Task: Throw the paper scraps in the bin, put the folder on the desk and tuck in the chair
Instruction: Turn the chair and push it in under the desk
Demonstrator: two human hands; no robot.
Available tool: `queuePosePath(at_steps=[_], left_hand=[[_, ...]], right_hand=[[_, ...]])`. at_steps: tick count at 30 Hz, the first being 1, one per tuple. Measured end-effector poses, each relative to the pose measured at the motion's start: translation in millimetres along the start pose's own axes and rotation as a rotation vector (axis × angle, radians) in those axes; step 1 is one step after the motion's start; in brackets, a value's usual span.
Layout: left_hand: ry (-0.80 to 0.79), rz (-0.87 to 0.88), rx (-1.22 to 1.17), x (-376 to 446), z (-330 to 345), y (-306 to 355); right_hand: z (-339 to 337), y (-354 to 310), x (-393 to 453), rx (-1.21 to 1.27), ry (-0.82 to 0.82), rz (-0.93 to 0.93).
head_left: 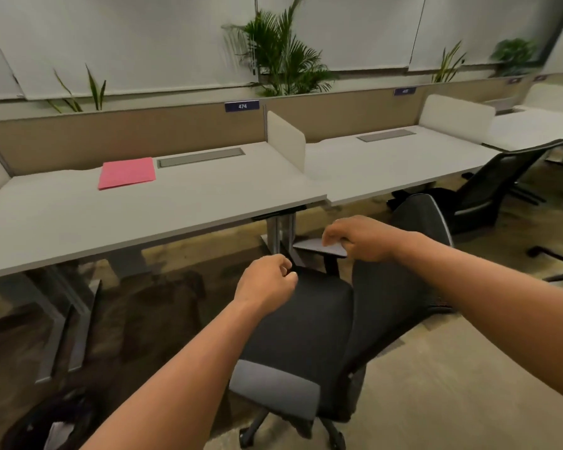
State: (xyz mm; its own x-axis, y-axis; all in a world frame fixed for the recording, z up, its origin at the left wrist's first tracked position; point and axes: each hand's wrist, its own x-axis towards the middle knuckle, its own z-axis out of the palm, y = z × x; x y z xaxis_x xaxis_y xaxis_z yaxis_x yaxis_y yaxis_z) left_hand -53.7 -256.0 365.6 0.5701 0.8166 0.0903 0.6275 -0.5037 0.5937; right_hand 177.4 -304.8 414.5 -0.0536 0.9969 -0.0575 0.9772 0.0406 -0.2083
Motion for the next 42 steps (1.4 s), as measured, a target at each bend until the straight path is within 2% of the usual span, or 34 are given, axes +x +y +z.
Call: queuePosePath(at_steps=[5, 10, 15, 18, 22, 25, 36, 42], left_hand=[[-0.090, 0.082, -0.003, 19, 53, 69], [-0.133, 0.074, -0.030, 49, 117, 141], [-0.196, 0.059, -0.040, 71, 166, 193], [-0.256, 0.029, -0.020, 79, 187, 214], [-0.266, -0.029, 0.080, 78, 203, 225], [-0.195, -0.026, 0.153, 76, 207, 229], [-0.066, 0.043, 0.222, 72, 183, 211], [-0.042, 0.076, 0.270, 64, 167, 197]], right_hand=[[-32, 93, -40, -0.088, 0.026, 0.072], [-56, 187, -68, -0.249, 0.007, 0.077], [-55, 251, -81, -0.393, -0.071, 0.025], [-48, 281, -82, -0.480, -0.179, -0.006], [-33, 295, -76, -0.529, -0.313, -0.090], [-26, 301, -72, -0.505, -0.258, -0.146], [-18, 289, -58, -0.501, -0.119, -0.152], [-4, 281, -56, -0.491, -0.019, -0.159]])
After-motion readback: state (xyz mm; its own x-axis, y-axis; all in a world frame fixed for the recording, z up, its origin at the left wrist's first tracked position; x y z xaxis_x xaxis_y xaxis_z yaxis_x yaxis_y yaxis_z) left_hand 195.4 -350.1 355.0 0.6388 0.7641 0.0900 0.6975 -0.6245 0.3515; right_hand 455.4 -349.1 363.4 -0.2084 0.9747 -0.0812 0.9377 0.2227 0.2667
